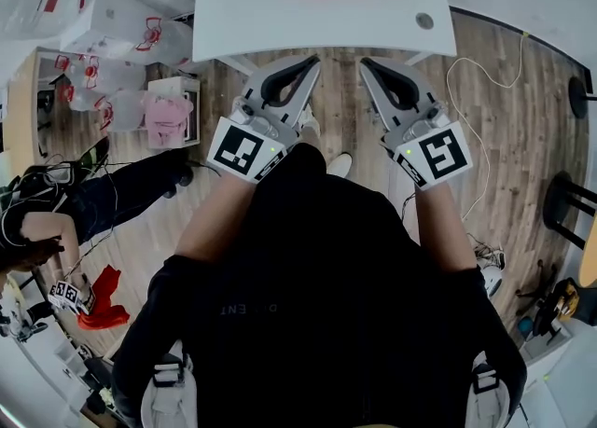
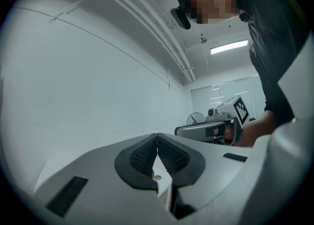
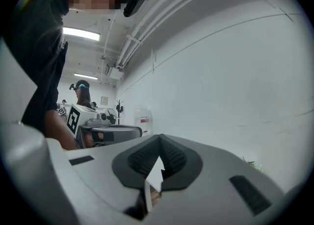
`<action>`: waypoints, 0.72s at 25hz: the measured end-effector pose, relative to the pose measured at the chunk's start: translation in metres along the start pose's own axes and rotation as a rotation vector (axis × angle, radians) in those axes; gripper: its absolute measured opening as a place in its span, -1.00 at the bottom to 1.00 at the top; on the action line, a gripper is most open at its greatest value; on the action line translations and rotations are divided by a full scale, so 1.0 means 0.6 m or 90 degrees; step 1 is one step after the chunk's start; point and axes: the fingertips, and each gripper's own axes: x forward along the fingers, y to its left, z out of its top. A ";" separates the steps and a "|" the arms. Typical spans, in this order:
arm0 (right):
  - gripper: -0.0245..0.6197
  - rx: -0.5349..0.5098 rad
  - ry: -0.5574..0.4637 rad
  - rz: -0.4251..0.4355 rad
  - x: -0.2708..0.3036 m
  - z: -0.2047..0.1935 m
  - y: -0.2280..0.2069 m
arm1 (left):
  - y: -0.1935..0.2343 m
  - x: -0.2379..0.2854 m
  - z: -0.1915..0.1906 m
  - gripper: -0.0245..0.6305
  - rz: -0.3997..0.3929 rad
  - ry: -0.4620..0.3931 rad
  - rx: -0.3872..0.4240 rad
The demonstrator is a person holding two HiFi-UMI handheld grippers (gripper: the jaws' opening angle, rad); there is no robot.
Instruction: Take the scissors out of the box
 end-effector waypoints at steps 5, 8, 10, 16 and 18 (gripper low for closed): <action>-0.91 -0.004 0.015 0.007 0.075 -0.007 -0.054 | 0.080 0.045 -0.015 -0.86 0.009 -0.013 0.000; -0.90 -0.021 0.032 0.008 0.123 -0.006 -0.089 | 0.127 0.079 -0.026 -0.86 0.003 -0.003 -0.008; -0.90 -0.026 0.044 0.011 0.158 -0.007 -0.111 | 0.159 0.104 -0.031 -0.86 -0.006 -0.001 -0.011; -0.90 -0.024 0.081 0.019 0.258 -0.018 -0.175 | 0.253 0.169 -0.038 -0.86 -0.013 0.005 -0.001; -0.90 -0.023 0.094 0.023 0.292 -0.024 -0.188 | 0.285 0.183 -0.043 -0.86 -0.013 0.006 0.000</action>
